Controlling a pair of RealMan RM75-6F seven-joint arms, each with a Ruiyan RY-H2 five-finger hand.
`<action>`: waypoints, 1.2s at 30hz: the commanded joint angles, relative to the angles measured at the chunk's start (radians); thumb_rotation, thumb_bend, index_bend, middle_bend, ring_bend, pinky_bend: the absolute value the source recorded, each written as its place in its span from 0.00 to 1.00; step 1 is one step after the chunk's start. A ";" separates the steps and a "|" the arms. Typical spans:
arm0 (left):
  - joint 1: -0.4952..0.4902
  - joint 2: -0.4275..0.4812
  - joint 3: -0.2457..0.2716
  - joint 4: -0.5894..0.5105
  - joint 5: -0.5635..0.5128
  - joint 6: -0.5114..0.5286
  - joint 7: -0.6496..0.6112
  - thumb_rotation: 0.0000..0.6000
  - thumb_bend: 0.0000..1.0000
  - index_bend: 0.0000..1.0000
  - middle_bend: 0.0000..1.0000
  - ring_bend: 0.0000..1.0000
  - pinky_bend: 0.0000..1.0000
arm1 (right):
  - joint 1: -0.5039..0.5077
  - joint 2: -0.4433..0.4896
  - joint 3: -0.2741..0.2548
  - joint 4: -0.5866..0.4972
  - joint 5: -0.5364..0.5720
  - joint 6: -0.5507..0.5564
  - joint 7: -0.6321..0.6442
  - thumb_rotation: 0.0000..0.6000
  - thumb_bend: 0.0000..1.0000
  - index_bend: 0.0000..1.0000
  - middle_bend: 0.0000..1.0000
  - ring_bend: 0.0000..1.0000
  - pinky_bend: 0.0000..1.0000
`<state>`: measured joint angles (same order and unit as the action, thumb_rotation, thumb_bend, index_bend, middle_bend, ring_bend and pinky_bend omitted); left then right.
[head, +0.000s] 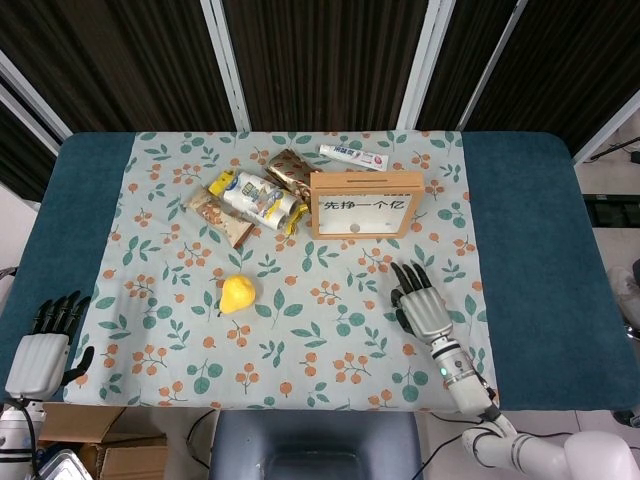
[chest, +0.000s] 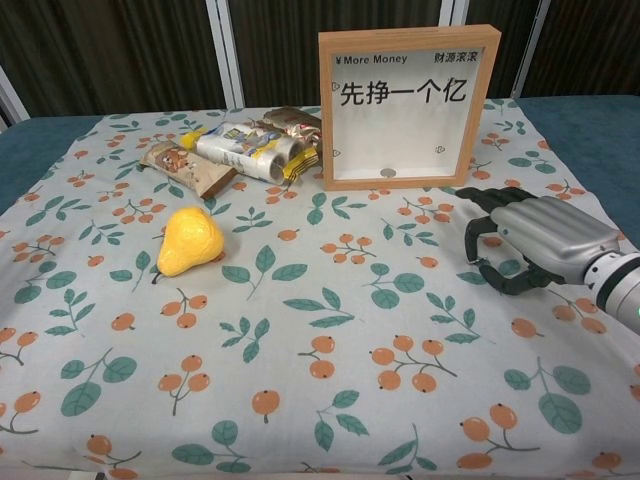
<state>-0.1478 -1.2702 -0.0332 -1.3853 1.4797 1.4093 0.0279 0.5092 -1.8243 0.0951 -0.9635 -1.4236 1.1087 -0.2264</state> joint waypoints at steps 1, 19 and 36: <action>0.000 0.000 0.000 0.002 -0.003 -0.003 -0.003 1.00 0.41 0.00 0.00 0.00 0.00 | 0.002 -0.002 0.001 0.000 0.000 0.000 -0.002 1.00 0.53 0.63 0.03 0.00 0.00; -0.004 -0.004 0.000 0.008 0.002 -0.002 -0.014 1.00 0.41 0.00 0.00 0.00 0.00 | 0.002 -0.009 0.000 0.015 -0.001 0.006 0.002 1.00 0.53 0.58 0.03 0.00 0.00; -0.001 -0.003 0.001 0.009 0.005 0.006 -0.017 1.00 0.41 0.00 0.00 0.00 0.00 | 0.000 -0.008 -0.007 0.019 -0.015 0.021 0.013 1.00 0.53 0.50 0.03 0.00 0.00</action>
<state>-0.1492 -1.2731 -0.0324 -1.3767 1.4851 1.4150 0.0112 0.5092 -1.8325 0.0882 -0.9447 -1.4388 1.1297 -0.2129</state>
